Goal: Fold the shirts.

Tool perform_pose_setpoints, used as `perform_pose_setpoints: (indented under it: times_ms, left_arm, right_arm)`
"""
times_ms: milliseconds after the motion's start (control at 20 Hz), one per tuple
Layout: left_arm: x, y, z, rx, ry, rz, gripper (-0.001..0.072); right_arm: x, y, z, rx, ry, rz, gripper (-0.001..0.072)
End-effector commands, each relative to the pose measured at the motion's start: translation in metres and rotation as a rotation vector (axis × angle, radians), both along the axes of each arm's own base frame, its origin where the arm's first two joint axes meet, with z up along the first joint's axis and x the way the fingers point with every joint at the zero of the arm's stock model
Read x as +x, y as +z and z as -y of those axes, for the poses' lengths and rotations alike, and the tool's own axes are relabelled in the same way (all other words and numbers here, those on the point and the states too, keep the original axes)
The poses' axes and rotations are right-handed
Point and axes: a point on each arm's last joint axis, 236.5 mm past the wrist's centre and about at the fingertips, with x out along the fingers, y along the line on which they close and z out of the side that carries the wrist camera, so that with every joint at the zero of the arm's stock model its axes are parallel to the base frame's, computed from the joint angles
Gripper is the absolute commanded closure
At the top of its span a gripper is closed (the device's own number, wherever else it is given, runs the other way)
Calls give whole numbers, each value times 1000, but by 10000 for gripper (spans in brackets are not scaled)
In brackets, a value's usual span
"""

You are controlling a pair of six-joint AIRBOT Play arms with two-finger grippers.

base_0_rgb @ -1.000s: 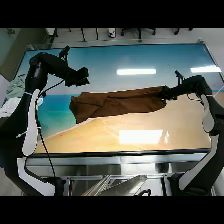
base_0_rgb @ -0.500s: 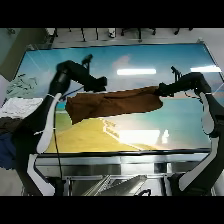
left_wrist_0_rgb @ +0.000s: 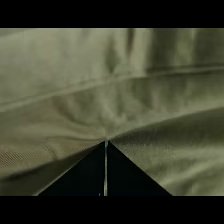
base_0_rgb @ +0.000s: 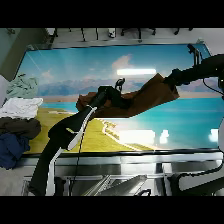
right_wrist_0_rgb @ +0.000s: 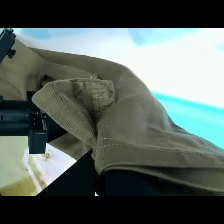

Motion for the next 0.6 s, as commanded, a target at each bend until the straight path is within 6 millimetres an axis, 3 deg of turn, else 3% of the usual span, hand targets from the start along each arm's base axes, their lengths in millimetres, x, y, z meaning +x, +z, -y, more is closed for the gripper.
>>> perform_pose_setpoints:
  times_ms: [0, 200, 350, 400, 450, 550]
  left_arm:
    - [-14, -19, 9, -19, 4, -68, 692]
    - [-6, 5, 2, -54, 24, -73, 692]
    - [9, 64, -4, -116, 21, 7, 692]
    - [13, 89, -8, -135, 18, 45, 692]
    - [17, 111, -12, -151, 12, 84, 692]
    - [22, 154, -24, -181, 15, 148, 692]
  right_arm:
    - [-12, -13, 13, -81, -23, -69, 686]
    - [-22, -55, 30, -140, -44, -175, 686]
    - [-21, -76, 49, -181, -80, -211, 676]
    - [-18, -79, 54, -179, -102, -210, 541]
    - [-14, -83, 59, -181, -125, -209, 325]
    - [-13, -94, 76, -216, -150, -219, 141]
